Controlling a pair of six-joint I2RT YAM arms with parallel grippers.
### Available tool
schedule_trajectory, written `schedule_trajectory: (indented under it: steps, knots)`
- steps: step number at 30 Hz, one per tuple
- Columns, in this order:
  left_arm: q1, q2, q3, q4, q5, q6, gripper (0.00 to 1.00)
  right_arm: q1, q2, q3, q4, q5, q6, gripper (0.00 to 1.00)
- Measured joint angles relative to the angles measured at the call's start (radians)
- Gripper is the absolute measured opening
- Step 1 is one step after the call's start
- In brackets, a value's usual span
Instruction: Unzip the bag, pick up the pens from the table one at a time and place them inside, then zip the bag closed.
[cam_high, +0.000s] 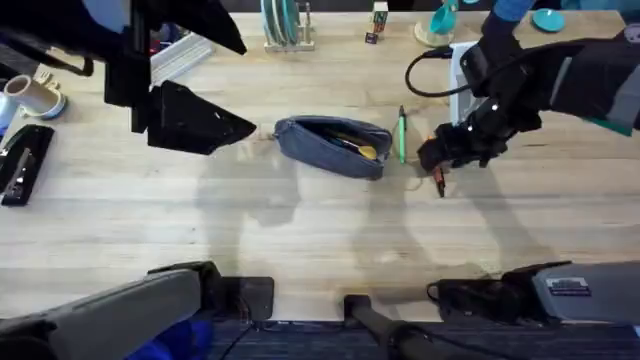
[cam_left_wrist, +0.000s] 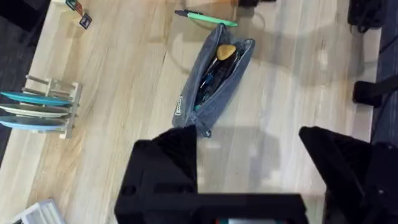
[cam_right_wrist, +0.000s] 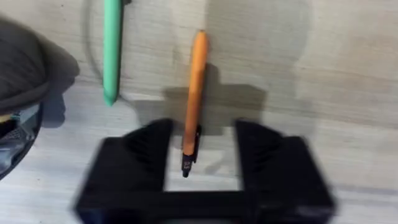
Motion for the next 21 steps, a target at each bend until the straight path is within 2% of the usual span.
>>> schedule_trajectory:
  steps: [3,4,15,21]
  knots:
    - [0.000,0.000,0.000,0.000,0.000,0.000,0.993,0.000,0.000,0.000,0.005,-0.007,0.001,0.083]
    - [0.000,0.000,0.000,0.000,0.000,0.000,0.993,0.000,-0.001,0.000,0.008,-0.010,0.001,0.049]
    - [0.000,0.000,0.000,0.000,0.000,0.000,0.993,0.000,-0.002,0.000,0.006,-0.012,0.001,0.029]
    - [0.000,0.000,0.000,0.000,0.000,0.000,0.993,0.000,-0.015,0.000,-0.058,-0.019,-0.012,0.031]
